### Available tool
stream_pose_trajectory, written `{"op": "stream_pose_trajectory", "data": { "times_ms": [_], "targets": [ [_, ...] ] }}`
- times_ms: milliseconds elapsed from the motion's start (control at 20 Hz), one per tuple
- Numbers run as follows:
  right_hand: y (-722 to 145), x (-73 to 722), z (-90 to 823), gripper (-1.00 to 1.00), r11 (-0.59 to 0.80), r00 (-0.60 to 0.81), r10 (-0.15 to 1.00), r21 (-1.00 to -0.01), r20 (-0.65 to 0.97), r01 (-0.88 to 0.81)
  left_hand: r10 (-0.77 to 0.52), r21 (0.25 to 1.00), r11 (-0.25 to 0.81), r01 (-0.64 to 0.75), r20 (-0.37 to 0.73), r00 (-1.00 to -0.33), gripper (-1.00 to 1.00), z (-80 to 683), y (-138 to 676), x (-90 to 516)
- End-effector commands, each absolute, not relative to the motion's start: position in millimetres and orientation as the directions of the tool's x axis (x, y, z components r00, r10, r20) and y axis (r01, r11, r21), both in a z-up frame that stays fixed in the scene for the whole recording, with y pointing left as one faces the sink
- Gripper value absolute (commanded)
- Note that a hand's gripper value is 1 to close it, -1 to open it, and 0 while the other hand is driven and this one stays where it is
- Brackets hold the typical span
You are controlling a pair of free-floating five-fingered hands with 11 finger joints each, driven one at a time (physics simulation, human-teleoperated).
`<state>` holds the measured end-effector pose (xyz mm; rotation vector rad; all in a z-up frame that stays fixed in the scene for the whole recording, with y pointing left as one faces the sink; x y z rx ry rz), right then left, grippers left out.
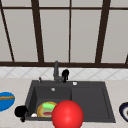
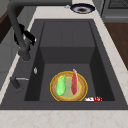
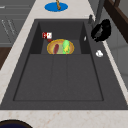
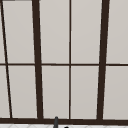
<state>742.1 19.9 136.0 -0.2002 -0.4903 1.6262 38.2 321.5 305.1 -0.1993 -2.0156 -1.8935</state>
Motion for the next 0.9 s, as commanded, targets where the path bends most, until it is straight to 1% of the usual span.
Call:
{"op": "stream_pose_trajectory", "data": {
  "times_ms": [0, 100, 200, 350, 700, 850],
  "targets": [
    [4, 737, 118, 1.0, -0.029, -0.132, 0.968, -0.43, 0.211, -0.902, -0.145, 0.934, 0.089, 0.347, 0.357, -0.923, 0.0, 305, 321, 38],
    [16, 748, 116, 1.0, -0.013, -0.071, 0.982, -0.313, 0.174, -0.95, -0.145, 0.934, 0.089, 0.347, 0.357, -0.923, 0.0, 305, 321, 38],
    [22, 757, 114, 1.0, -0.011, -0.041, 0.99, -0.211, 0.137, -0.977, -0.145, 0.934, 0.089, 0.347, 0.357, -0.923, 0.0, 305, 321, 38],
    [23, 763, 110, 1.0, -0.016, -0.025, 0.996, -0.105, 0.087, -0.994, -0.145, 0.934, 0.089, 0.347, 0.357, -0.923, 0.0, 305, 321, 38],
    [13, 766, 98, 1.0, -0.003, -0.005, 0.992, -0.023, 0.122, -1.0, -0.145, 0.934, 0.089, 0.347, 0.357, -0.923, 0.0, 305, 321, 38],
    [14, 766, 99, 1.0, -0.003, -0.006, 0.991, -0.019, 0.13, -1.0, -0.145, 0.934, 0.089, 0.347, 0.357, -0.923, 0.0, 305, 321, 38]
  ]
}}
